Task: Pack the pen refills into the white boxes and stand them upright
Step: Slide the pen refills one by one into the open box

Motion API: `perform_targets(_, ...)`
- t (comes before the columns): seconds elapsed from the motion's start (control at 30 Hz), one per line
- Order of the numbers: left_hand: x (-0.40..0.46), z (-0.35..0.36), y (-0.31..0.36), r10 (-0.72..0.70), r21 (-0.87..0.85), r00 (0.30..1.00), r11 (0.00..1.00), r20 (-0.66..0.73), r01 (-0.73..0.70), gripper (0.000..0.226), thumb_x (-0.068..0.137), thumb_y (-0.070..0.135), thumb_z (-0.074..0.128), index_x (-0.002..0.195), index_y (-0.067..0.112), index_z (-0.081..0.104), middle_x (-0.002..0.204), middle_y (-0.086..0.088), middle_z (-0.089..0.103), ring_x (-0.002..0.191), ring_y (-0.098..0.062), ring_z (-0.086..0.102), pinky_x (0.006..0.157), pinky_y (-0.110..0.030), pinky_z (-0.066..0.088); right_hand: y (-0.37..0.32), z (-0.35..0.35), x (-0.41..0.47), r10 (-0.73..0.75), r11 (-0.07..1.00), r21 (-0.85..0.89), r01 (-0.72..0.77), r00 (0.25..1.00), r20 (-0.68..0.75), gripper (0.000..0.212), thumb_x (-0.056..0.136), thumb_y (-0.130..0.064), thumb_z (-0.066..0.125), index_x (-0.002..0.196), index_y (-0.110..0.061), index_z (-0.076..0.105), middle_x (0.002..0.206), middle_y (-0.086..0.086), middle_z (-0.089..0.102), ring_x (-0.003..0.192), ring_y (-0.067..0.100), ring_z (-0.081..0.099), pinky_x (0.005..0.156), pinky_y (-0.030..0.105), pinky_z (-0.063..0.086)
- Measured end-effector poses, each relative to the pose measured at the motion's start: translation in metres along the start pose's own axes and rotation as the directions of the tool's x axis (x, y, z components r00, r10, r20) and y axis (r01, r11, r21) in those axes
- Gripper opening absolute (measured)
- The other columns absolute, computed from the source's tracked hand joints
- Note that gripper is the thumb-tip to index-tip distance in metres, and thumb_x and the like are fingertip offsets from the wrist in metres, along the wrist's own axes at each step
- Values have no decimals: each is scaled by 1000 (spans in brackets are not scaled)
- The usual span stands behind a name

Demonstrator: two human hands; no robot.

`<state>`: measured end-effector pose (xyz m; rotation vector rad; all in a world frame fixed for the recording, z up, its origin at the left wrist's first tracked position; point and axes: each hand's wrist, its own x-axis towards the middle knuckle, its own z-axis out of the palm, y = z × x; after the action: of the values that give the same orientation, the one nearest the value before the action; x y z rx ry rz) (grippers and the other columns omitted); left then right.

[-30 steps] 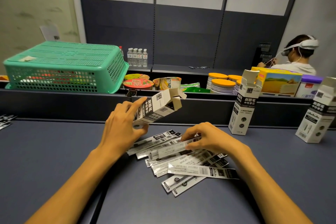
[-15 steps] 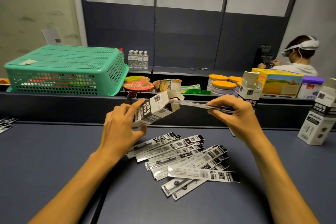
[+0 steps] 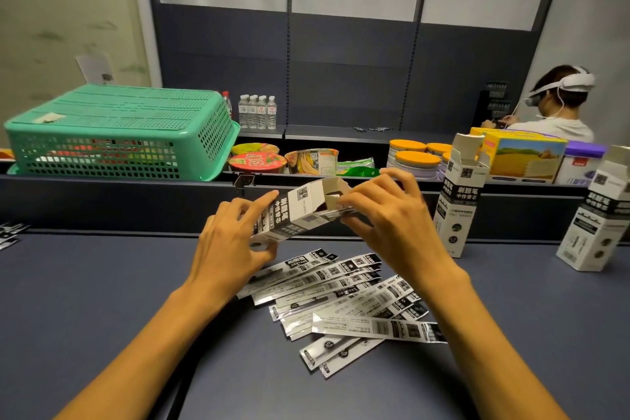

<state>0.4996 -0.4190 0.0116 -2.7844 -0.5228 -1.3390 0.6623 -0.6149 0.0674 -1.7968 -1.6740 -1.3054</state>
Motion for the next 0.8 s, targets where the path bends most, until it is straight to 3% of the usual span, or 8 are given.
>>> perform_targets(0.17,1,-1,-3,-20,6,1000,1000,-8,20,83,67,28,81,142,27,43,103,-1,55,90,-18,48,71,-32,42,15,-5,-5,76,996,62,-72,995,-63,20,86,-31,66,99,-18,72,99,-1,71,92,19,64,98,37,35)
perform_targets(0.3,0,-1,-1,-1,1,1000,1000,-3,1,83,68,30,81,142,27,43,103,-1,55,89,-18,47,71,-31,42,8,3,-6,47,993,107,-42,998,-43,19,90,-28,58,96,-17,72,92,-2,72,82,18,64,91,34,39)
perform_targets(0.4,-1,-1,0,8,2,1000,1000,4,-8,84,68,31,80,142,28,42,103,0,55,89,-17,47,70,-31,42,-1,7,-4,10,990,138,-8,1000,-14,24,88,-30,58,104,-17,70,99,-1,72,88,16,64,95,34,38)
perform_targets(0.57,0,-2,0,-3,-4,1000,1000,1,3,84,67,29,81,142,27,43,103,-2,56,89,-19,48,70,-33,44,6,0,-5,113,972,218,-85,987,-117,23,87,-24,60,106,-14,69,98,-2,71,91,15,62,90,30,39)
perform_targets(0.67,0,0,1,6,-5,1000,1000,6,-6,85,67,31,81,142,27,42,103,-1,55,89,-18,48,70,-32,44,2,5,-7,86,970,236,-63,992,-90,19,89,-25,58,100,-15,71,93,-3,72,85,16,64,85,31,42)
perform_targets(0.8,0,0,2,17,-21,1000,1000,11,-17,85,67,30,81,142,27,41,104,-1,56,90,-18,48,69,-33,46,-8,12,-6,41,959,283,-28,998,-41,24,92,-26,55,107,-17,71,100,-3,73,90,16,62,86,32,44)
